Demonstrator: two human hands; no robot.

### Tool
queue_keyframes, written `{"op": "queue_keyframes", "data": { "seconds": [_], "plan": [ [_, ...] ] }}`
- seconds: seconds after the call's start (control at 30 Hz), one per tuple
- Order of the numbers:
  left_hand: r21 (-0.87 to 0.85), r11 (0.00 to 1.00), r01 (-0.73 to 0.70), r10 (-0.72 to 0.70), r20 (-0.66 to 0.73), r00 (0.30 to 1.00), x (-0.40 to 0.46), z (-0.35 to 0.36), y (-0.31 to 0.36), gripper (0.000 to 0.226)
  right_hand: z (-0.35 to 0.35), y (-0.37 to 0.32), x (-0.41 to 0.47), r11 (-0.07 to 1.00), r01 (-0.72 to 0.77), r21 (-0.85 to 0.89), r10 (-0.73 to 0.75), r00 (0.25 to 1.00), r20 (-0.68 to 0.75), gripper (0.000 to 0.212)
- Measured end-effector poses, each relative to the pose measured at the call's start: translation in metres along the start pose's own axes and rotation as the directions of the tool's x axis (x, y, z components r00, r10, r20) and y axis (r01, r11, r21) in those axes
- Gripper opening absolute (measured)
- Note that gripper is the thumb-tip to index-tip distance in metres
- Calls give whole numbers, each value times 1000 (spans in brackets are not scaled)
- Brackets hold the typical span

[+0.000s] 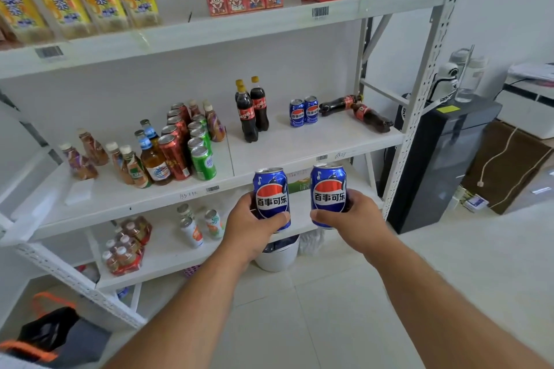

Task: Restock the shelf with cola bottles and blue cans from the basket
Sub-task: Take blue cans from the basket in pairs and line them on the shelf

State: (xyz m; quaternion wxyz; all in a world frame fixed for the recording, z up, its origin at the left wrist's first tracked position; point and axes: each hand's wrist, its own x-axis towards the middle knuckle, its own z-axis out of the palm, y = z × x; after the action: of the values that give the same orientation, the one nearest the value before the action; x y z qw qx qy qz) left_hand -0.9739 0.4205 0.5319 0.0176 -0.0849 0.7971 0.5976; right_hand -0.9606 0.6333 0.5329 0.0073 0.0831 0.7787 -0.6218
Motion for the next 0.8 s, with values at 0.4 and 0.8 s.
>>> {"op": "queue_keyframes", "data": {
  "seconds": [0.4,0.8],
  "plan": [
    [-57,998,-25,29,73,997,115,16,6,61,6,-14,105,998,6,-60,-7,1000,-24,45],
    [-62,998,4,0,52,999,185,73,24,62,-33,-2,197,997,-7,-72,7,1000,5,48]
  ]
}}
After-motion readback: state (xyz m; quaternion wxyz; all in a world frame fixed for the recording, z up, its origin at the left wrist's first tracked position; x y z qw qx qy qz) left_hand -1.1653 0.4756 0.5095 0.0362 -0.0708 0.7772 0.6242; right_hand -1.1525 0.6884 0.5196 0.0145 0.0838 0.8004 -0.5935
